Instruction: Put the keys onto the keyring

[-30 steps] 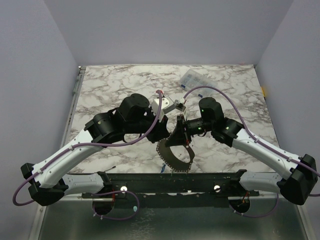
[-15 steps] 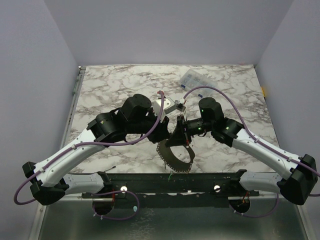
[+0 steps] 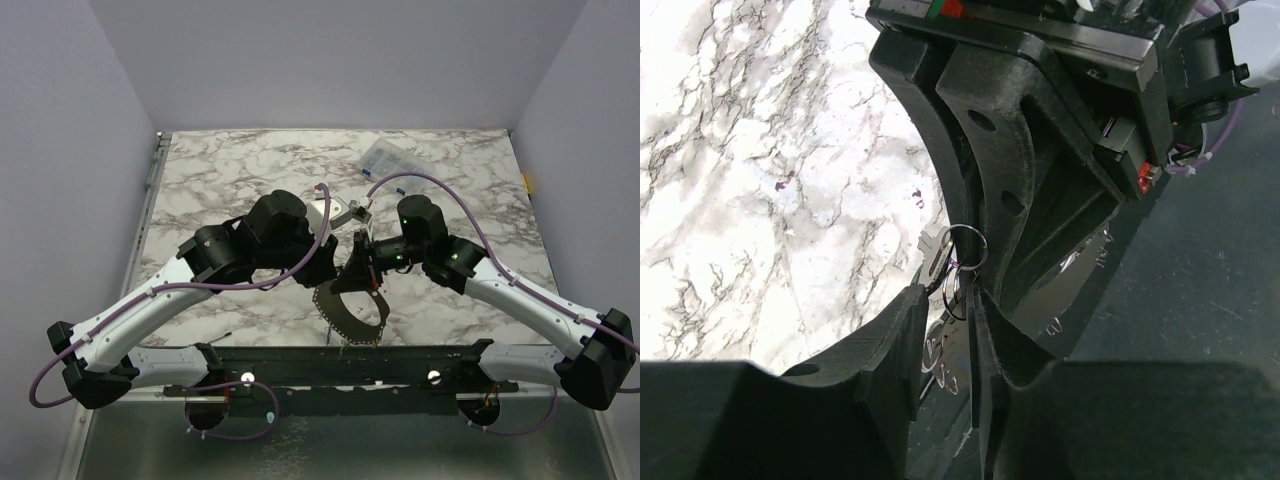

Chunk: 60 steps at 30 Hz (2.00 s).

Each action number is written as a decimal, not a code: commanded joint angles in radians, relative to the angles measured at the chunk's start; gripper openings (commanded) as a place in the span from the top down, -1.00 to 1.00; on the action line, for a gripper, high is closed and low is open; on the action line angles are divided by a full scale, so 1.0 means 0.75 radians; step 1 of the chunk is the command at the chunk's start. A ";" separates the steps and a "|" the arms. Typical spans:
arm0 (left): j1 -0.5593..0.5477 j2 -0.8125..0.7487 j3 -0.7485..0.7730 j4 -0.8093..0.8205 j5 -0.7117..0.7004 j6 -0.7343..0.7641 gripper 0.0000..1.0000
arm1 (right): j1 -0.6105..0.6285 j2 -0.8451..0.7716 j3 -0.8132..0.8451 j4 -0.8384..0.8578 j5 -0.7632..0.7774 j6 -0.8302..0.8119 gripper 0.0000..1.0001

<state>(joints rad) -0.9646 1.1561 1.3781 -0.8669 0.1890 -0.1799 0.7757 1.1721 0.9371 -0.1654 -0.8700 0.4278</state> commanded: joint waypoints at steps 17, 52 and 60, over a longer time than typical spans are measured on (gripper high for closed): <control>-0.009 0.036 -0.023 0.073 0.046 -0.022 0.85 | 0.008 -0.039 0.007 0.043 -0.004 0.027 0.99; -0.009 -0.110 -0.033 0.166 -0.088 0.043 1.00 | 0.006 -0.145 0.097 -0.156 0.324 -0.070 -0.09; -0.009 -0.125 -0.044 0.188 -0.095 0.063 1.00 | 0.006 -0.248 0.143 -0.320 0.527 -0.211 -0.21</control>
<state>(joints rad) -0.9646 1.0874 1.3495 -0.7773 0.1406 -0.1490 0.7773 1.0199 1.0119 -0.3073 -0.5877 0.3496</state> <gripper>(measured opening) 0.017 0.599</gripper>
